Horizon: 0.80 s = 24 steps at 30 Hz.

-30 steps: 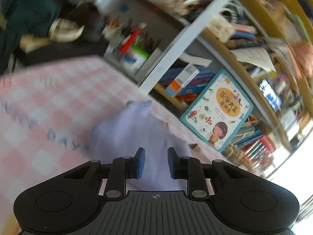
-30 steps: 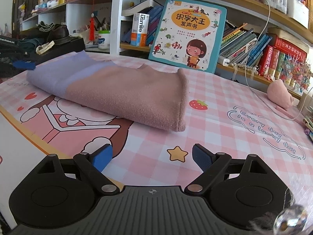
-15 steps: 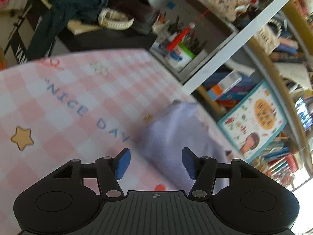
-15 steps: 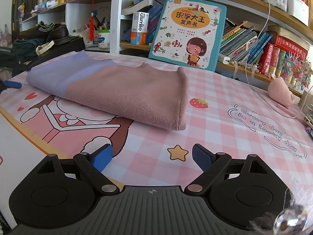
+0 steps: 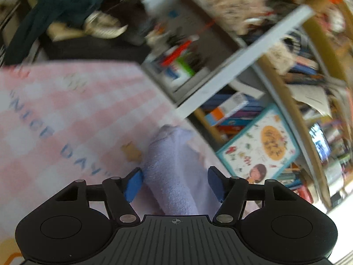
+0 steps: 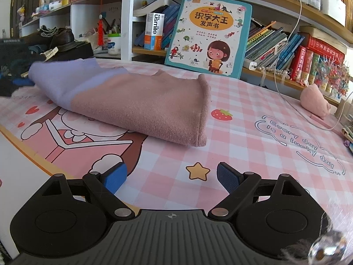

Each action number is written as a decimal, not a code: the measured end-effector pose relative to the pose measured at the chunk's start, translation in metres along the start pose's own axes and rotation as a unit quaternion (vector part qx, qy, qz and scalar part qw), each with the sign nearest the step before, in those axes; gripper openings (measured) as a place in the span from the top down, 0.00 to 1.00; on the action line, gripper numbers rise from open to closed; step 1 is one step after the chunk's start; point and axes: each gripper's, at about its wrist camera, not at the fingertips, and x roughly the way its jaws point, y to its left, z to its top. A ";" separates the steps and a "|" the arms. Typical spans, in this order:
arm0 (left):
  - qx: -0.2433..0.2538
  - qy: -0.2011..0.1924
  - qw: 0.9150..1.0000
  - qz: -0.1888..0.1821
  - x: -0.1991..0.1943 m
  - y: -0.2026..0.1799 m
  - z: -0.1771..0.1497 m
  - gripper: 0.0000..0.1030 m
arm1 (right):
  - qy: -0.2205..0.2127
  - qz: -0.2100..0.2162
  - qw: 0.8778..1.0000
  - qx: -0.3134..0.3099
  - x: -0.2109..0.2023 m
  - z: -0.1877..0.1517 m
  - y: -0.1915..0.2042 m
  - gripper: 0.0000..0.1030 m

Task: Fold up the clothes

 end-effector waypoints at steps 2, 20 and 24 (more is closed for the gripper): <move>-0.001 0.002 1.000 0.007 0.002 -0.001 -0.002 0.38 | 0.000 0.001 1.000 0.002 0.000 0.000 -0.001 0.15; -0.098 0.051 0.994 0.007 0.038 0.020 0.000 0.45 | 0.000 -0.003 1.000 -0.002 0.000 0.000 0.000 0.15; -0.105 0.053 0.993 0.012 0.042 0.028 0.000 0.76 | -0.001 -0.006 1.000 -0.006 0.000 0.000 0.001 0.14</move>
